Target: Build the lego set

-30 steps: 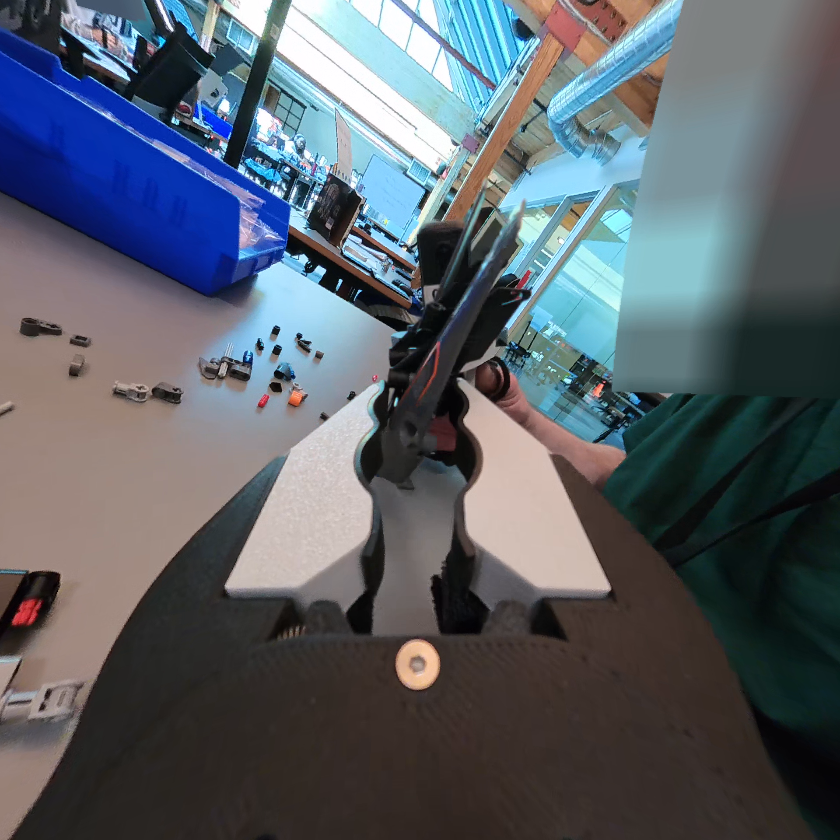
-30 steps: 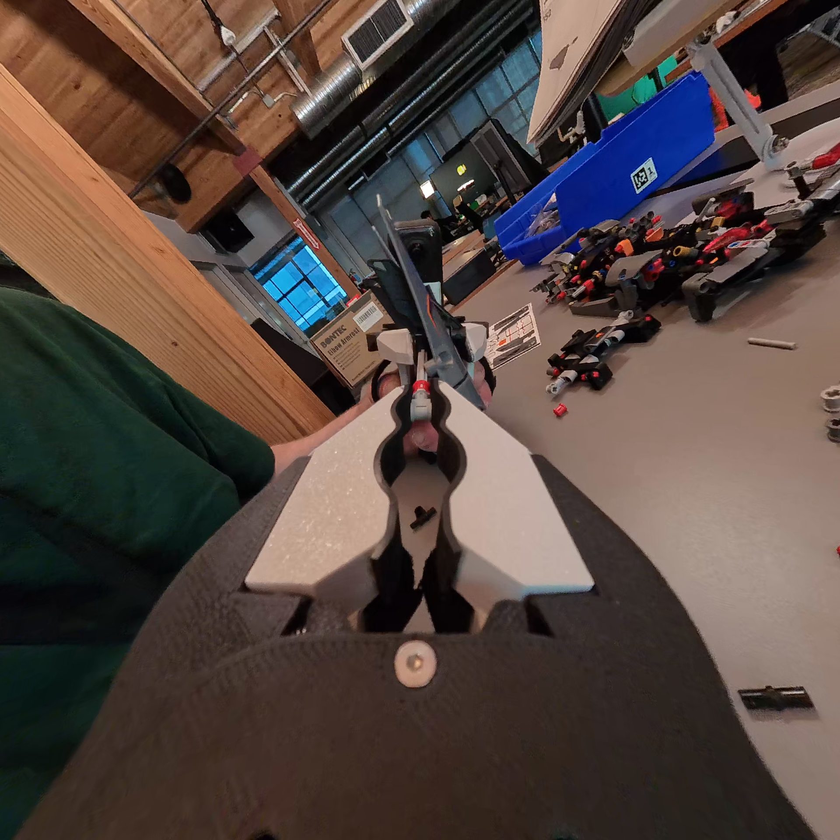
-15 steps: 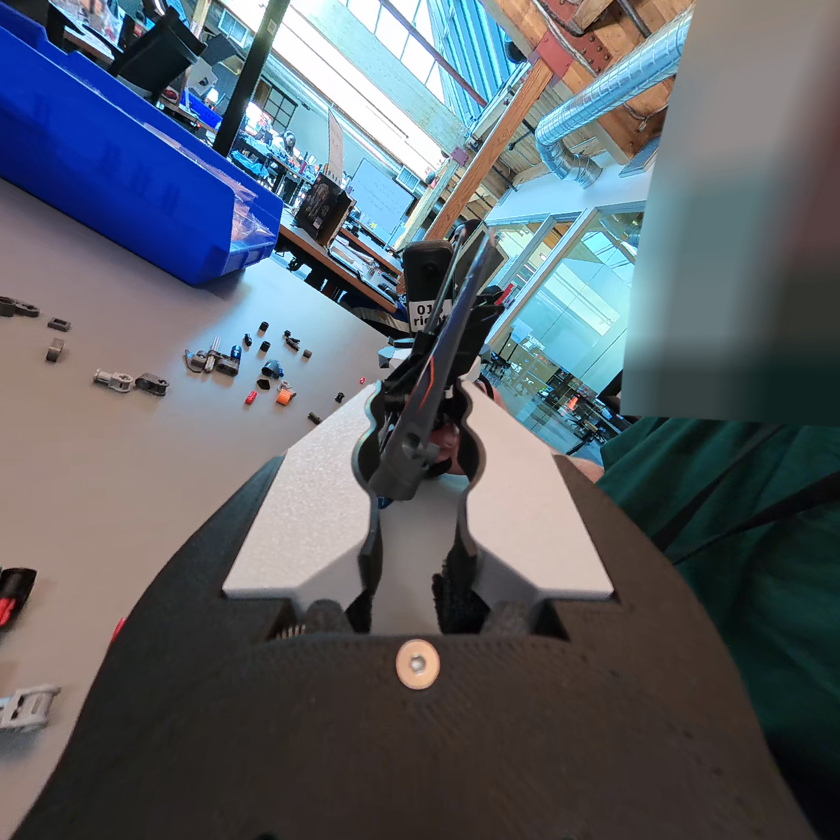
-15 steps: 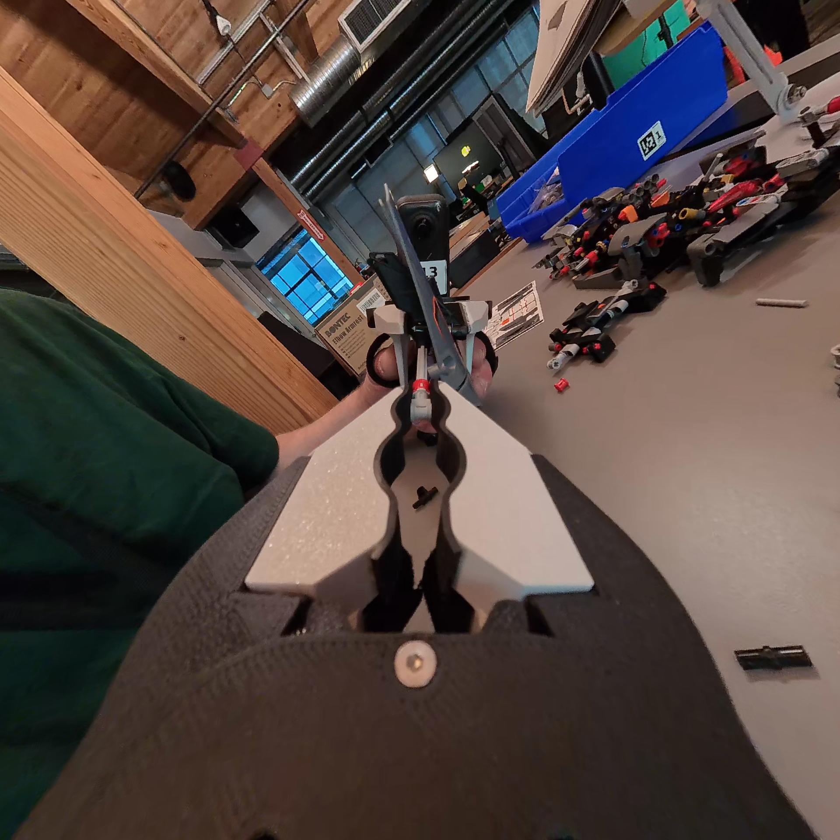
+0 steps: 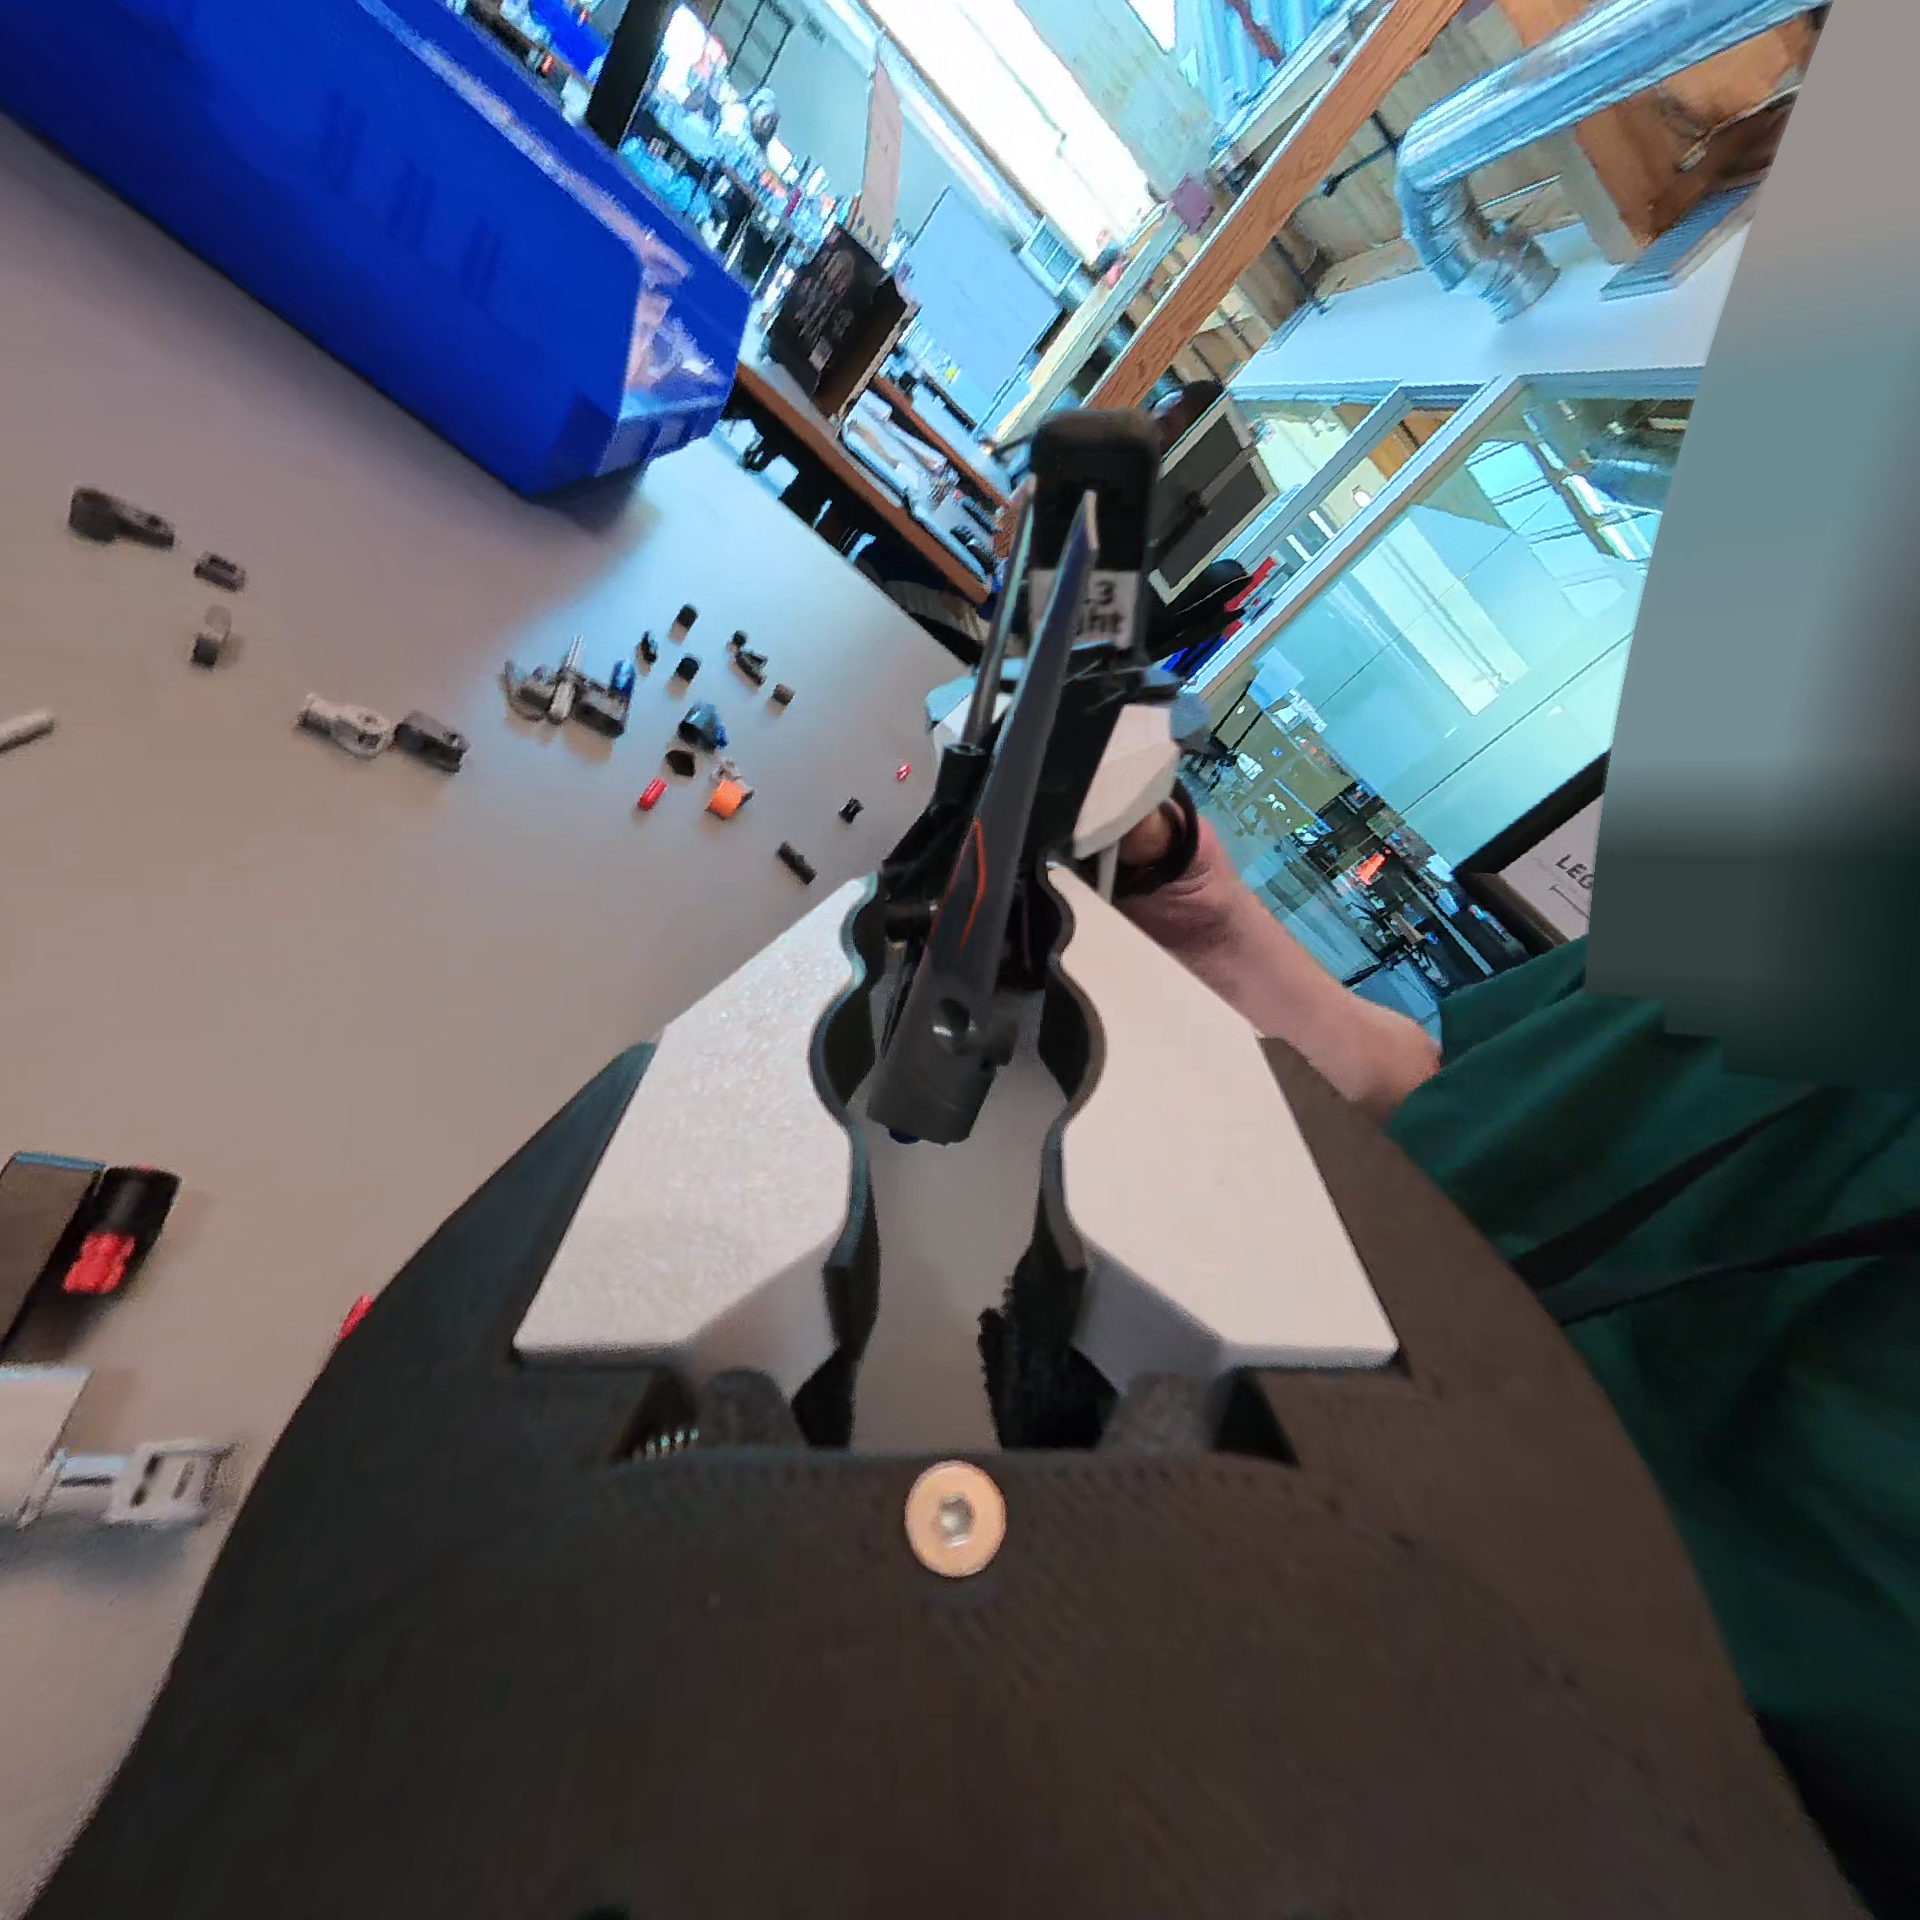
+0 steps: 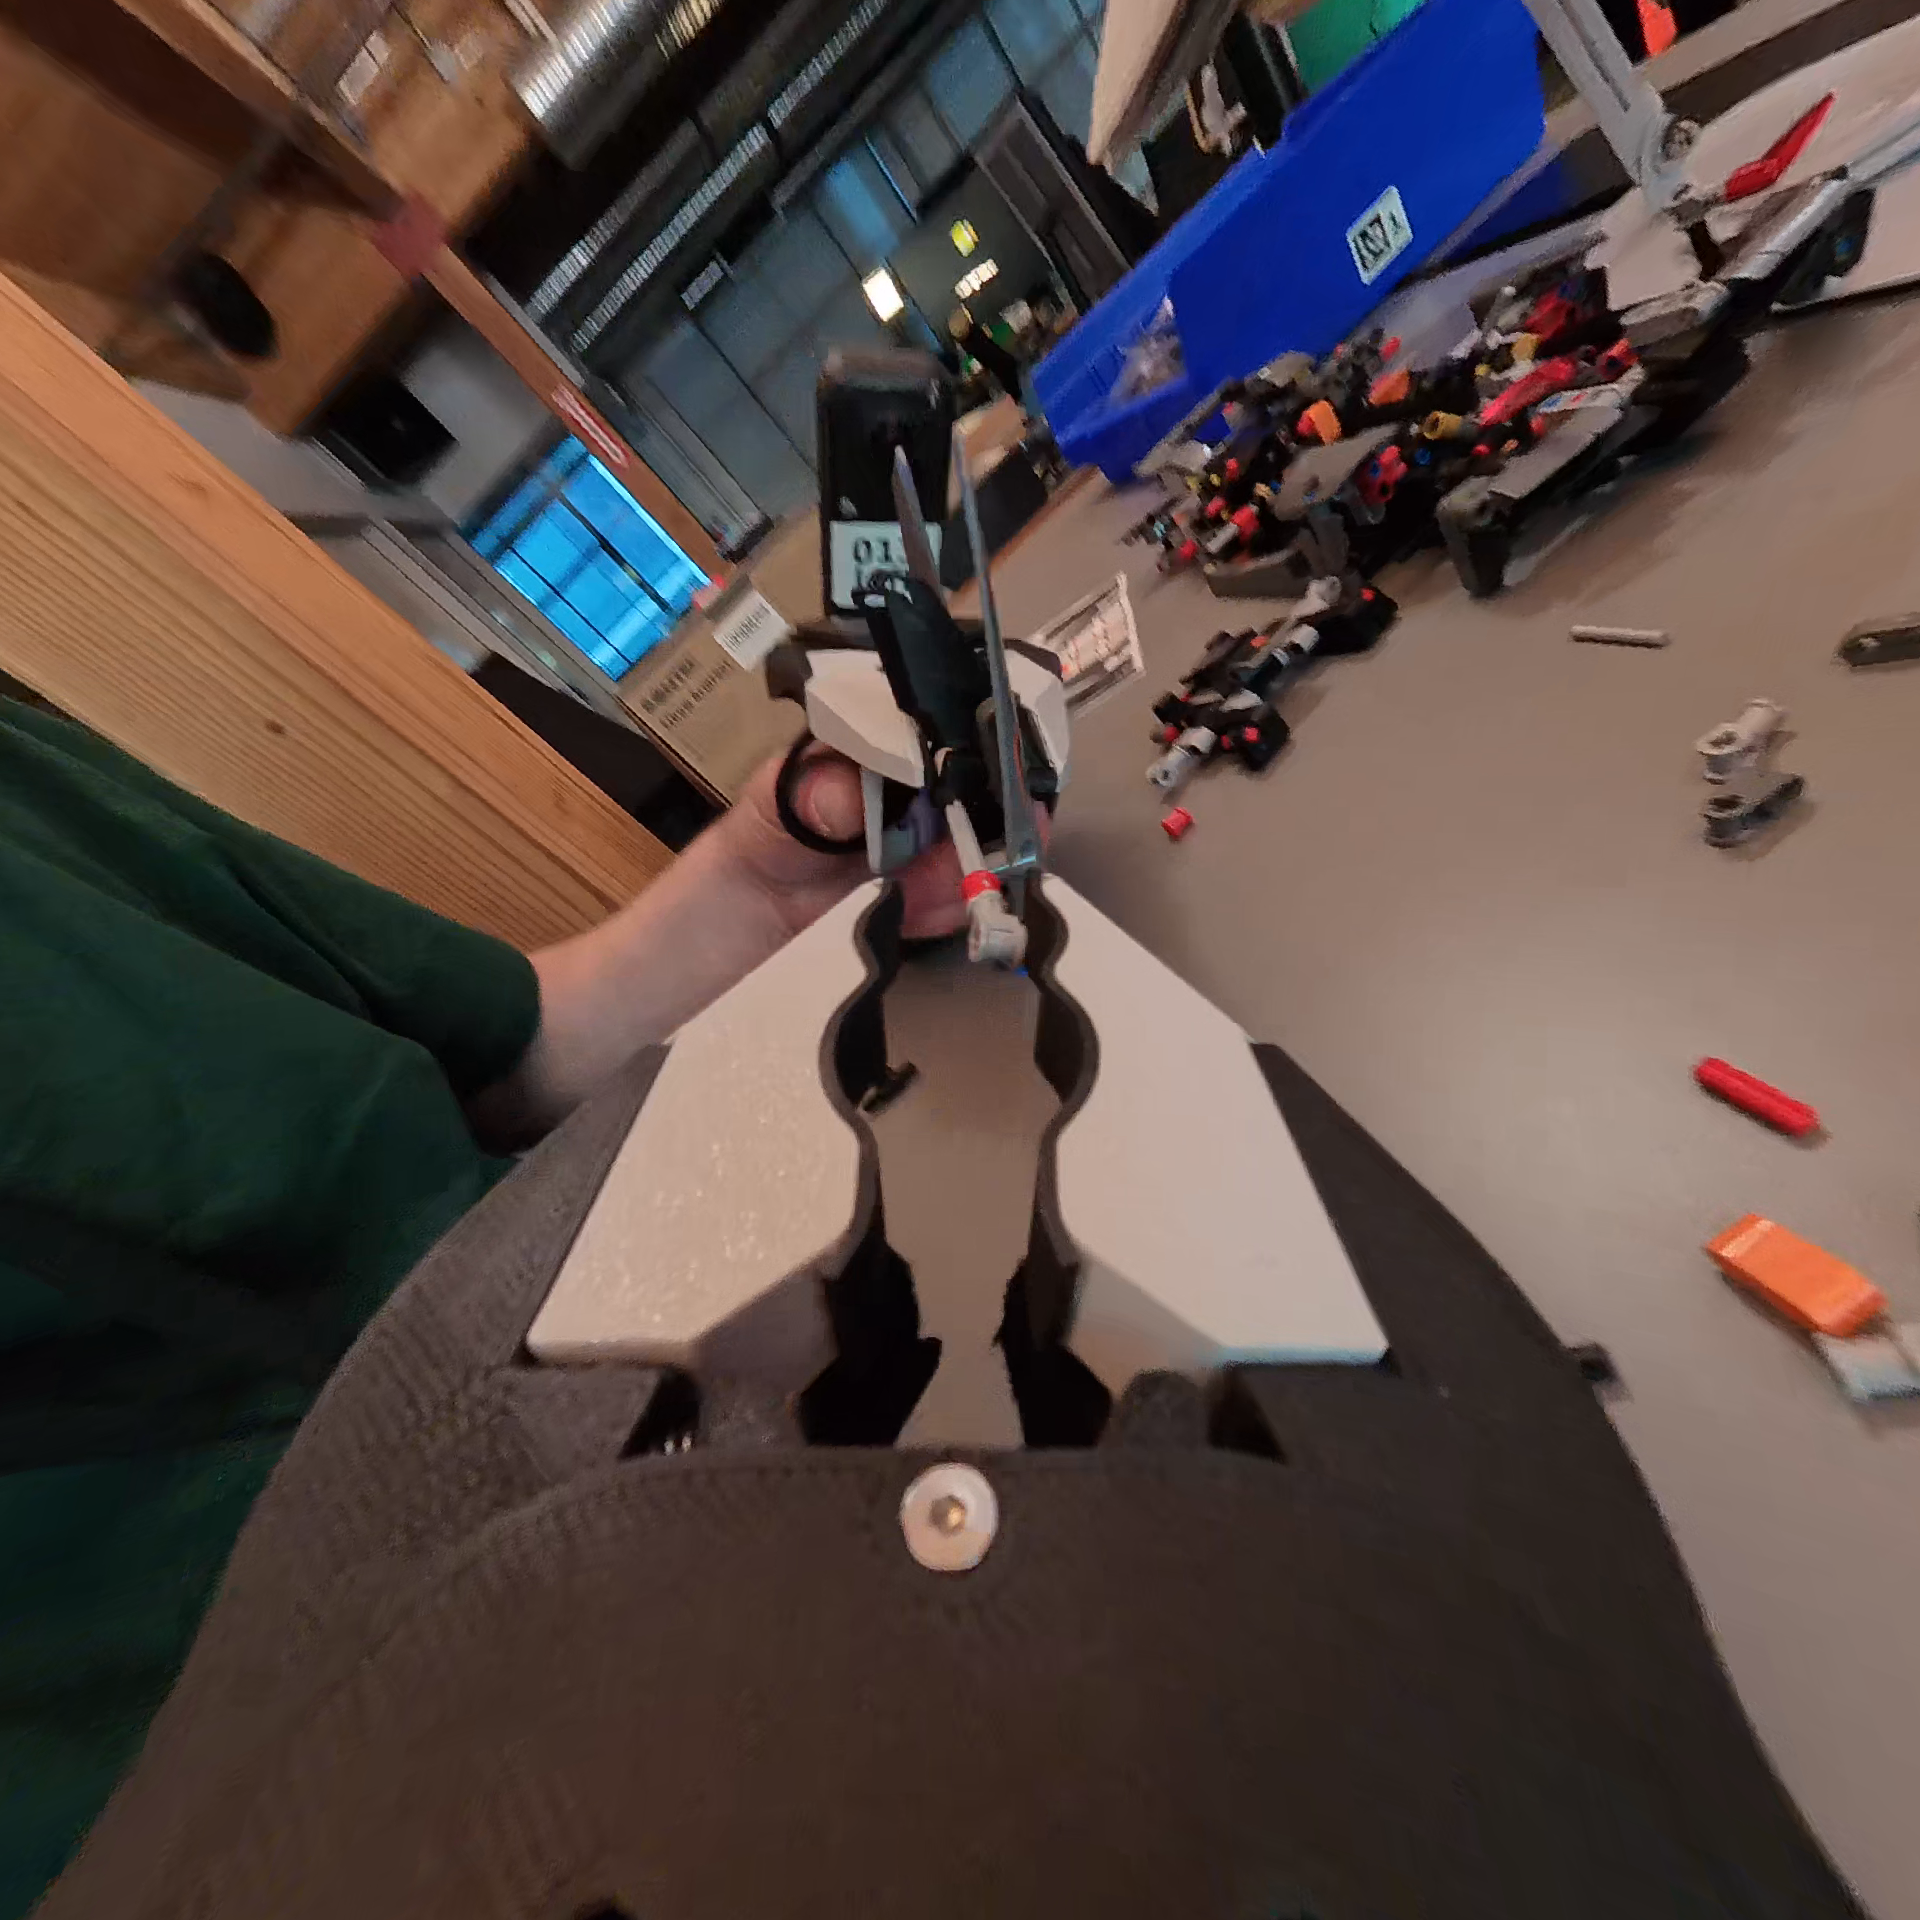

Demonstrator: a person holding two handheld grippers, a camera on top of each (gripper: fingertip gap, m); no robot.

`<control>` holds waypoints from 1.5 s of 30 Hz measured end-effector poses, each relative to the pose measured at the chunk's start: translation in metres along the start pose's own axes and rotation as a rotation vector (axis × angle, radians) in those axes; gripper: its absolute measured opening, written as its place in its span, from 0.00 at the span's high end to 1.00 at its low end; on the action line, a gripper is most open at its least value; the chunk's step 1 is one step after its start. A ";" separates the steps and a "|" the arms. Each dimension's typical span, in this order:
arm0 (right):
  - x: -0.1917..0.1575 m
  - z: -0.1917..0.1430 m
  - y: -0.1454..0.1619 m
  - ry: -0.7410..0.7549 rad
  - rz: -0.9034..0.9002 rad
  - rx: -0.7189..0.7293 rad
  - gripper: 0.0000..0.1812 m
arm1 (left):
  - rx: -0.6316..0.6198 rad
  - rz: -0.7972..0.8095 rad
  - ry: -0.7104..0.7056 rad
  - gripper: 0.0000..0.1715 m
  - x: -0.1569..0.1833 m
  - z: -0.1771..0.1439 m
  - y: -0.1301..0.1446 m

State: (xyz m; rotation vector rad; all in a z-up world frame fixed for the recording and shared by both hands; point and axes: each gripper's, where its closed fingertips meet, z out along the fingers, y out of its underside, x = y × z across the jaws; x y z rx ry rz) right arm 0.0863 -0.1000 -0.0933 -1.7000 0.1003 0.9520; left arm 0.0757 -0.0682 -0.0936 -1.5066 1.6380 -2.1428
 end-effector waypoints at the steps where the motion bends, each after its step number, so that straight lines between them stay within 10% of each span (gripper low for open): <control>1: 0.006 -0.001 0.004 0.040 -0.028 -0.040 0.86 | -0.021 -0.022 -0.015 0.86 -0.004 0.001 0.002; 8: 0.027 -0.008 0.024 0.252 -0.324 -0.273 0.81 | -0.144 -0.112 -0.084 0.86 -0.022 0.005 0.018; 16: 0.042 0.006 0.041 0.398 -0.615 -0.491 0.97 | -0.223 -0.126 -0.098 0.85 -0.027 0.008 0.028; 29: 0.049 0.009 0.045 0.289 -0.345 -0.493 0.98 | -0.235 0.295 -0.300 0.72 -0.032 -0.001 0.020; 45: 0.049 0.012 0.046 0.187 -0.314 -0.570 0.98 | -0.534 0.762 -0.421 0.58 -0.049 -0.024 0.000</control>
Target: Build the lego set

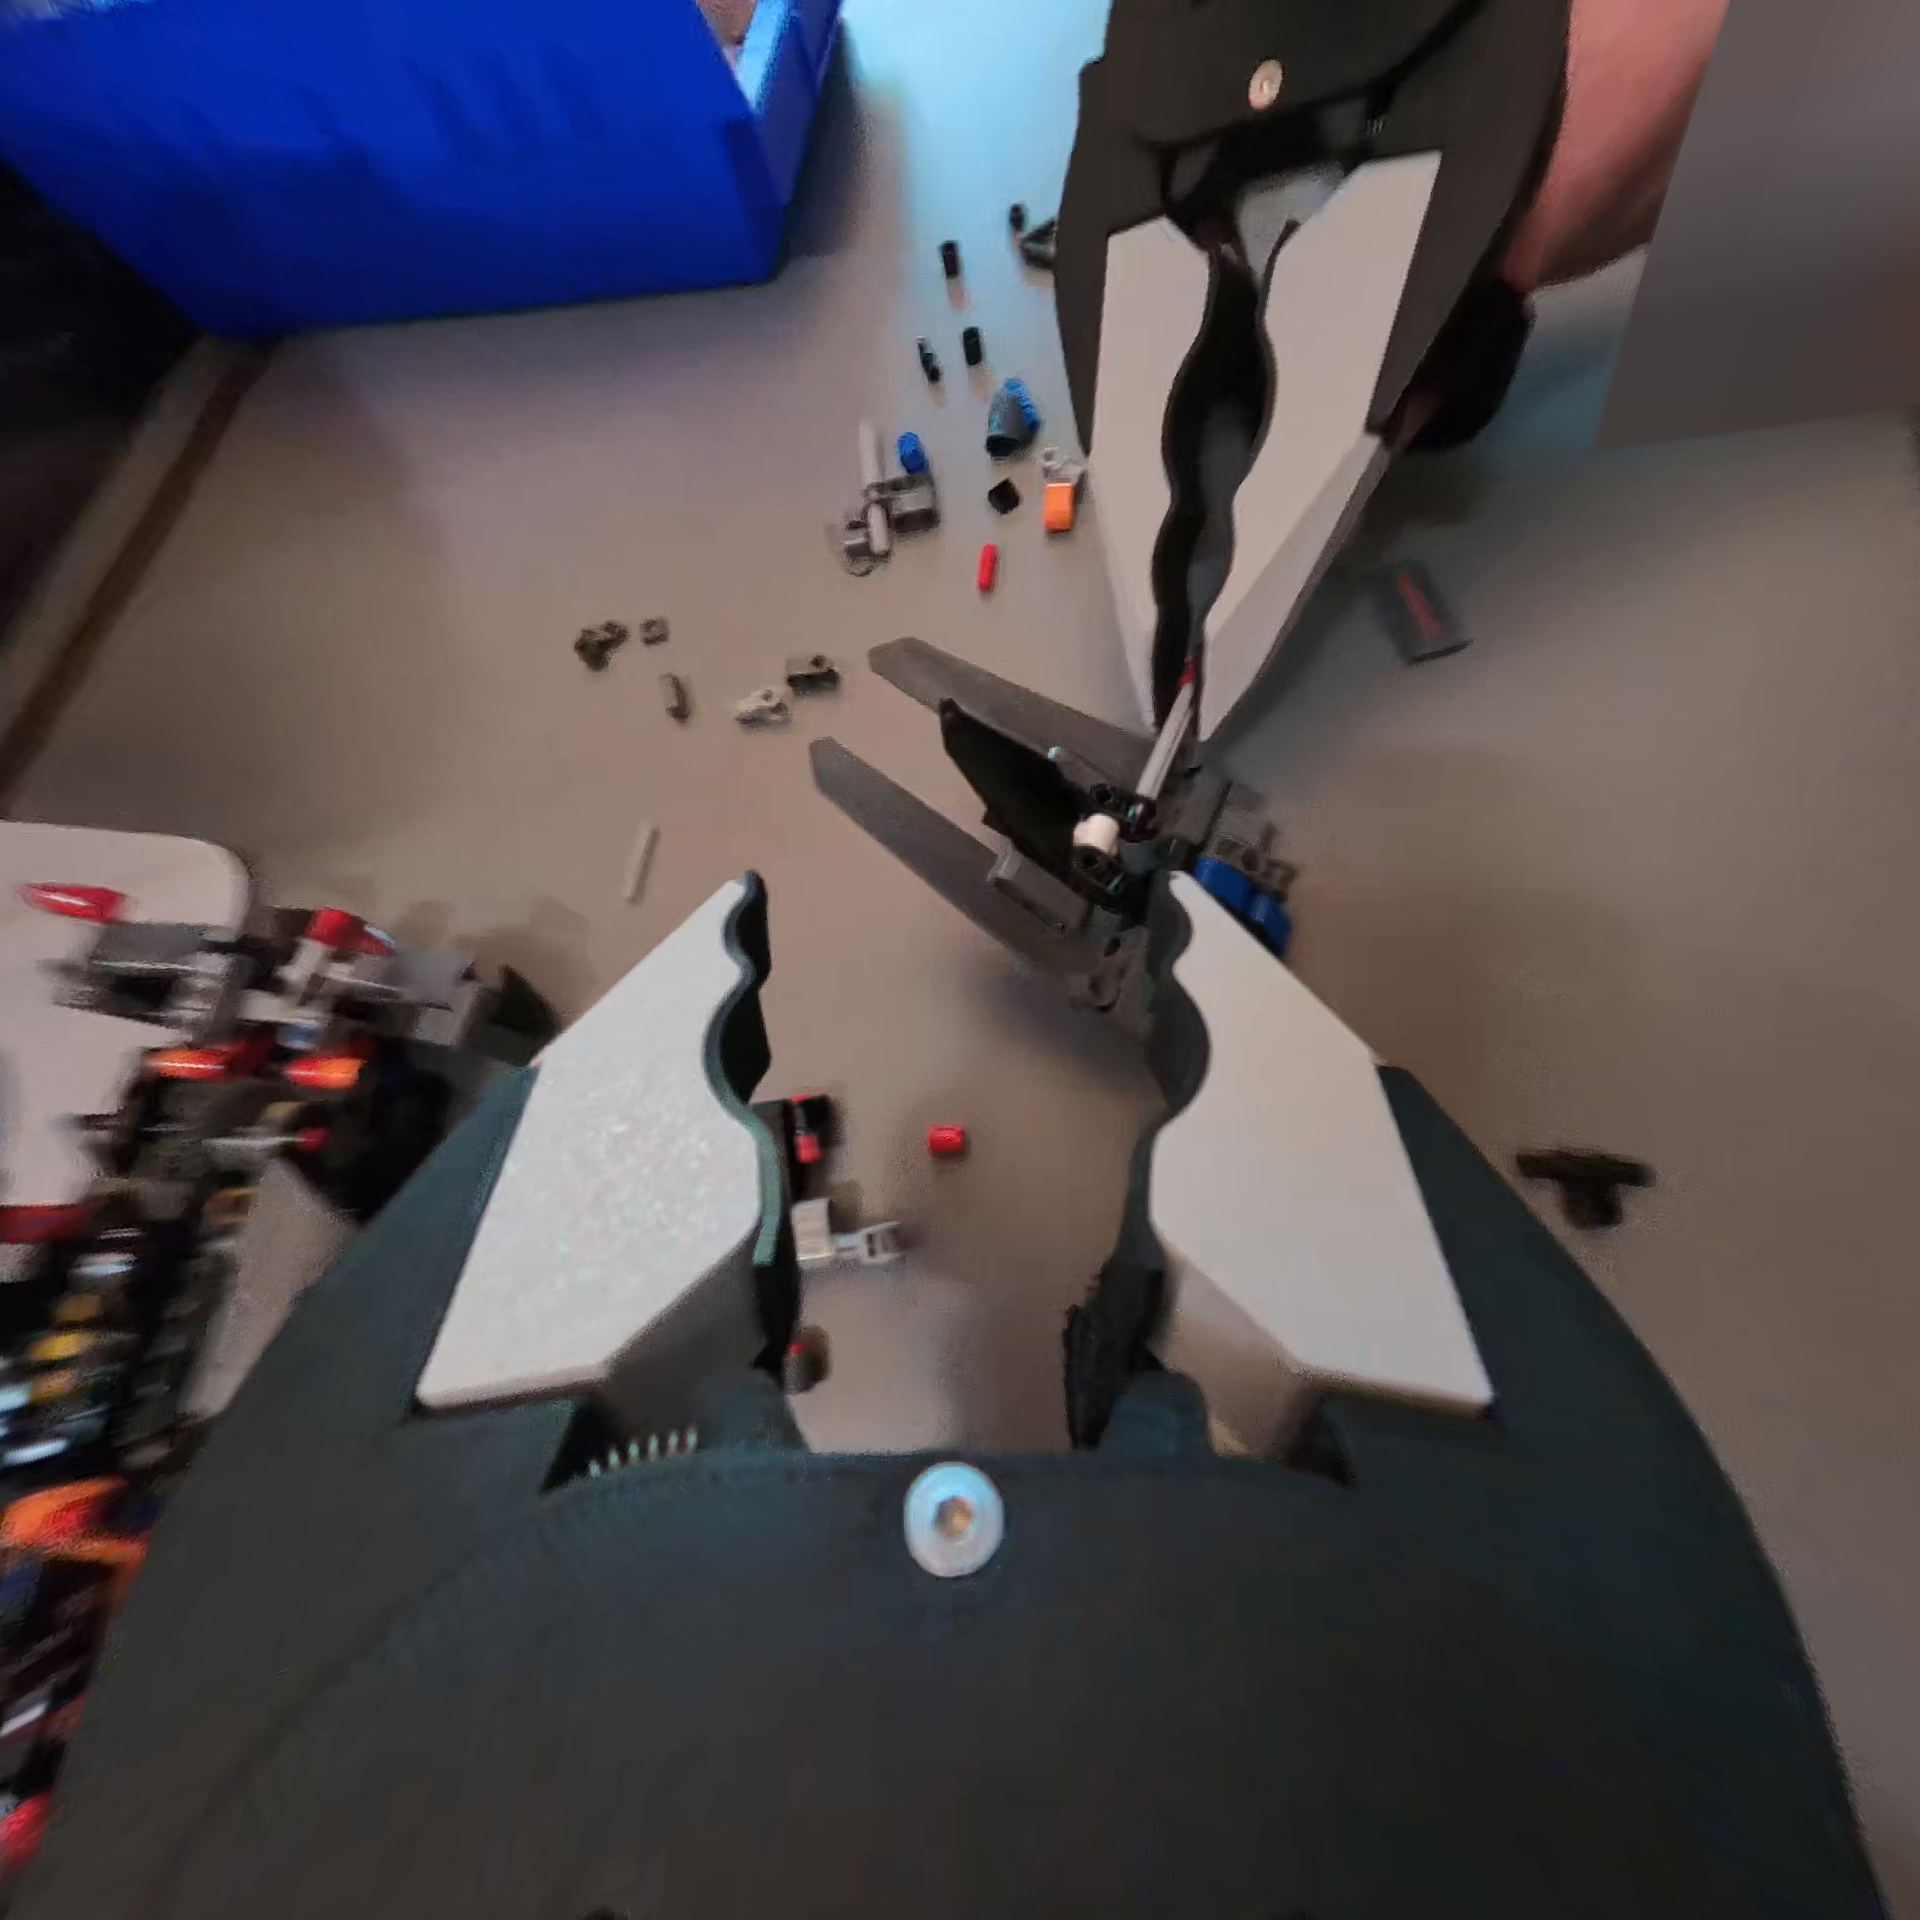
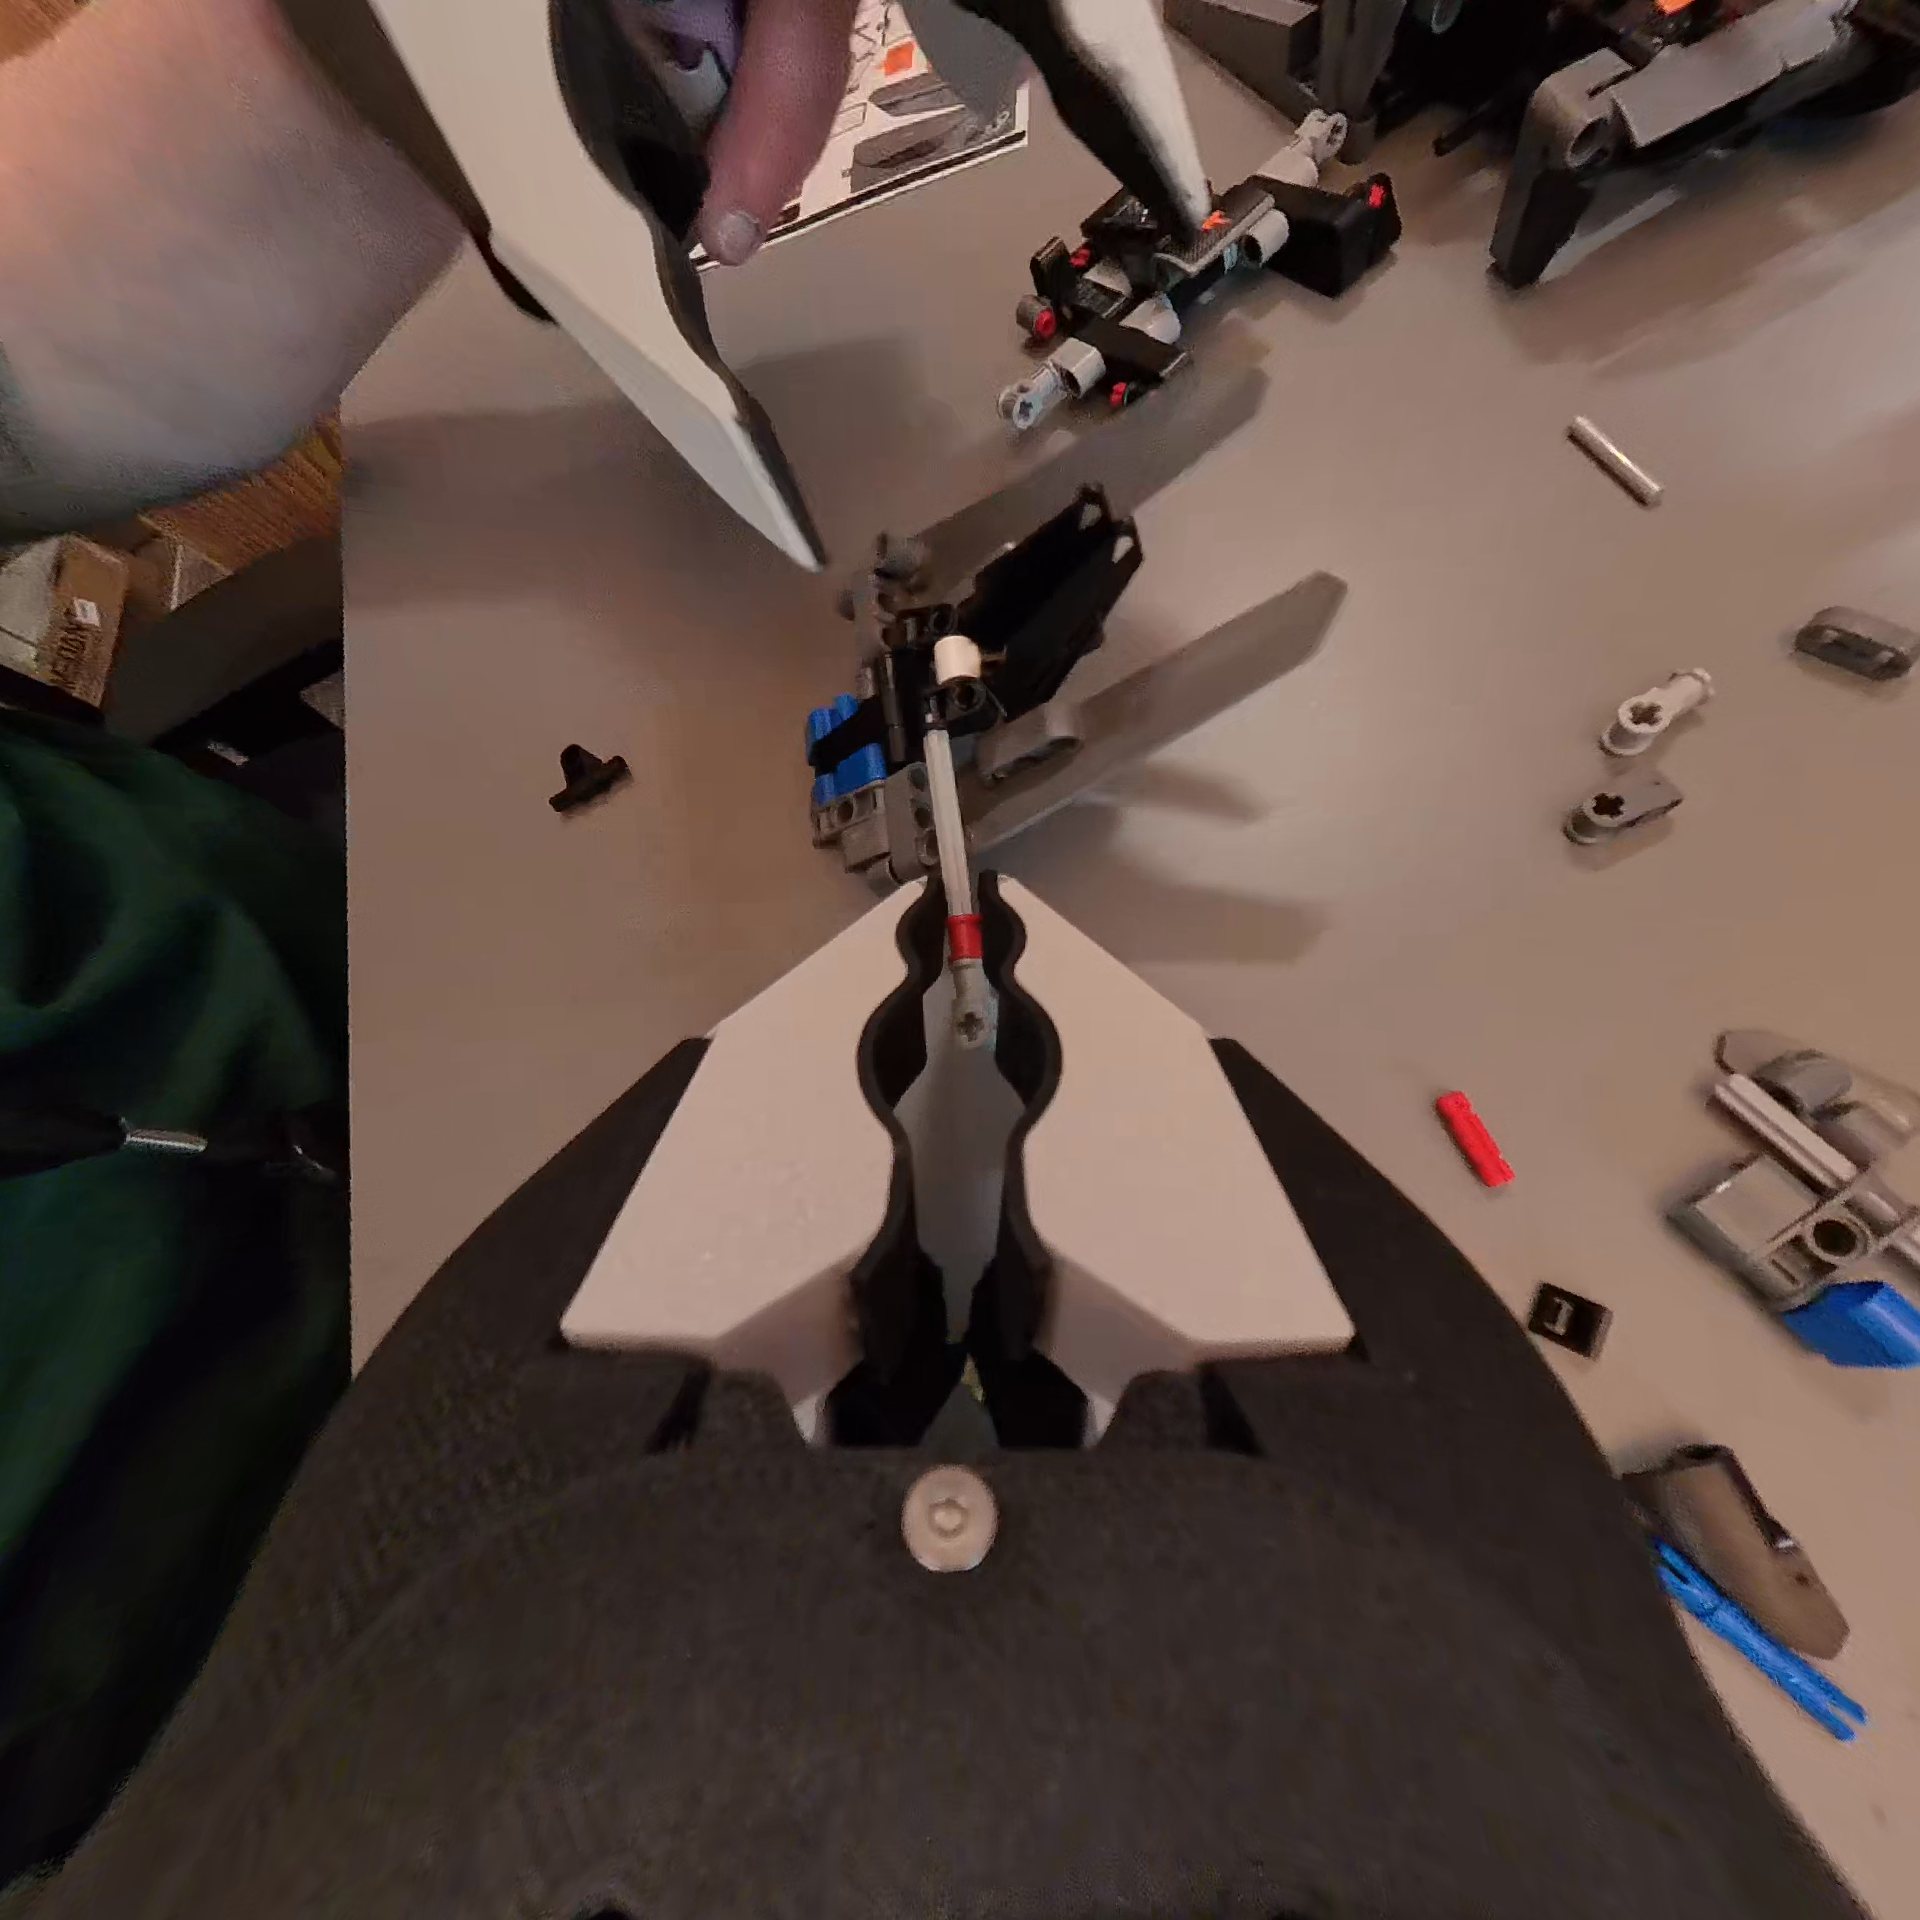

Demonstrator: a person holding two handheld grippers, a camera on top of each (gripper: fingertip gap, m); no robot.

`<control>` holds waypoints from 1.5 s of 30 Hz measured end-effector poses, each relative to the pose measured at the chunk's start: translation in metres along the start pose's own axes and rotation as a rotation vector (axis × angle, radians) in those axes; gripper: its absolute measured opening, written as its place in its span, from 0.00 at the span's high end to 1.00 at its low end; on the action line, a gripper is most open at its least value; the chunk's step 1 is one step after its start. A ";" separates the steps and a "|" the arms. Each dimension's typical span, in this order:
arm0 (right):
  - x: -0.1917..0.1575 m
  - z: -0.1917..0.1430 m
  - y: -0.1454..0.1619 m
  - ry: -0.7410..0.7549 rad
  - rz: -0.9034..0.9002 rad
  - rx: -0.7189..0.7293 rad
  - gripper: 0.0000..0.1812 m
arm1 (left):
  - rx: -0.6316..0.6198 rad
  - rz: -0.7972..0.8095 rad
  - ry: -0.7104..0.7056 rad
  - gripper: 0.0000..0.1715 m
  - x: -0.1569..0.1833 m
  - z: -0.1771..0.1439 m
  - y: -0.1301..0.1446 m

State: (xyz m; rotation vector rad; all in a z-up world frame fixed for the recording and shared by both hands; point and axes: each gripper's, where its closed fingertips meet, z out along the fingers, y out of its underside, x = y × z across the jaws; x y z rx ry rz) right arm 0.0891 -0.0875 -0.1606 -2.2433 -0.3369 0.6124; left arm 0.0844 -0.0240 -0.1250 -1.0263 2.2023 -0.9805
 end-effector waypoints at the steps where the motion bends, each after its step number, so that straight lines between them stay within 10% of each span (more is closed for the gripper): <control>1: 0.000 -0.001 -0.001 0.004 -0.019 0.012 0.98 | 0.017 -0.080 0.072 0.55 0.000 0.001 0.001; 8: -0.001 -0.001 -0.002 -0.003 -0.052 0.057 0.98 | 0.072 -0.257 0.392 0.61 0.029 0.021 0.002; 21: 0.000 0.001 0.000 -0.032 -0.005 0.038 0.98 | 0.169 -0.127 0.346 0.83 0.033 0.024 -0.007; 45: 0.001 0.004 0.002 -0.003 -0.033 0.019 0.98 | 0.060 -0.326 0.446 0.84 0.034 0.029 0.008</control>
